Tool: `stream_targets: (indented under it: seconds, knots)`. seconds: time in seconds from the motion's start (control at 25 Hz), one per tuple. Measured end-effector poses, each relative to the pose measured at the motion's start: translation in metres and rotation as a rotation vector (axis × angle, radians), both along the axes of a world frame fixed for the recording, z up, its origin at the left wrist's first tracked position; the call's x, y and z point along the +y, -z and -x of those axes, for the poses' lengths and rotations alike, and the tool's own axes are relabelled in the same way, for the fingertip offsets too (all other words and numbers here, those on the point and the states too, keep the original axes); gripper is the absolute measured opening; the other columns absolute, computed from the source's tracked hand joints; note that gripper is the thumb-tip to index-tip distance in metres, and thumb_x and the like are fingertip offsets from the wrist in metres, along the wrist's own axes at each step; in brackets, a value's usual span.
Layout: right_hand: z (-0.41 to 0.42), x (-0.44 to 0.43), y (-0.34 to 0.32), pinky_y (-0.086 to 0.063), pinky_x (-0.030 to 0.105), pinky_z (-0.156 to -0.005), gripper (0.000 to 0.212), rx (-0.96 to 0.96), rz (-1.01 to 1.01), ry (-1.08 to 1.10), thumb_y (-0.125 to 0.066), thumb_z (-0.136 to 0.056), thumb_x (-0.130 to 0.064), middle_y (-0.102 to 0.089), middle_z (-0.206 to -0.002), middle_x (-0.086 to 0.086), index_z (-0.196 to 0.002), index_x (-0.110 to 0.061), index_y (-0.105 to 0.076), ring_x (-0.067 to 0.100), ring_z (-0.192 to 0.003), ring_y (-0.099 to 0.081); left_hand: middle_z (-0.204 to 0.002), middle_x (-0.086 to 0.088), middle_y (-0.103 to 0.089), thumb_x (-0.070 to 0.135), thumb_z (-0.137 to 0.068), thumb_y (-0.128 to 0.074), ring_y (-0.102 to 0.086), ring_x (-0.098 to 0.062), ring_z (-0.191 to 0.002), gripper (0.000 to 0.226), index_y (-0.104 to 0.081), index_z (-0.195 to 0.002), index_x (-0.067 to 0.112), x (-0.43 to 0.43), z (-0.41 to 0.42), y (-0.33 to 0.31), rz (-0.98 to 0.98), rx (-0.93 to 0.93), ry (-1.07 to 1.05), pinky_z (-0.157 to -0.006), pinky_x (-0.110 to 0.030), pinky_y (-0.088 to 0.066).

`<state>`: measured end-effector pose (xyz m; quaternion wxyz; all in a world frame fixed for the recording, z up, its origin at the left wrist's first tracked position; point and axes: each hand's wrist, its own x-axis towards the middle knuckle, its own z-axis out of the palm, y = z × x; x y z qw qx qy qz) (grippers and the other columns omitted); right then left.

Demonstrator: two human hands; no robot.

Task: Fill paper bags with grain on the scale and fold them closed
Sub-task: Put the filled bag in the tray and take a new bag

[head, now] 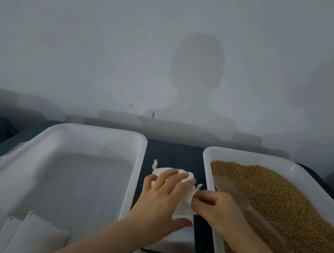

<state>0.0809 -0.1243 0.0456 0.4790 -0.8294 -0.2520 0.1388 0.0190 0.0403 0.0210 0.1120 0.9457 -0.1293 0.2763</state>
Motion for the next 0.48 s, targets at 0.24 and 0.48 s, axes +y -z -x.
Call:
stream_targets:
  seconds: [0.24,0.48]
  knots:
    - [-0.003,0.0,0.004,-0.05,0.009,-0.068,0.009,-0.058,-0.023,-0.025,-0.062,-0.085,-0.042,-0.069,-0.082,-0.022,-0.085,-0.038,-0.07,-0.004,-0.08,-0.064,-0.129,0.027,-0.043,0.055,-0.08,-0.065,-0.034,0.002,-0.122,0.056,-0.042,-0.129,0.04,0.004,-0.006,0.011,0.206,0.291,-0.073,-0.103,-0.021,-0.016]
    - [-0.028,-0.026,-0.004,-0.044,0.009,-0.062,0.017,-0.273,0.026,0.297,-0.056,-0.091,-0.032,-0.067,-0.101,-0.019,-0.105,-0.035,-0.064,-0.005,-0.084,-0.06,-0.11,0.03,-0.044,0.043,-0.072,-0.078,-0.052,-0.002,-0.101,0.055,-0.033,-0.1,0.056,0.007,-0.009,0.008,0.641,0.585,-0.039,-0.075,-0.01,-0.042]
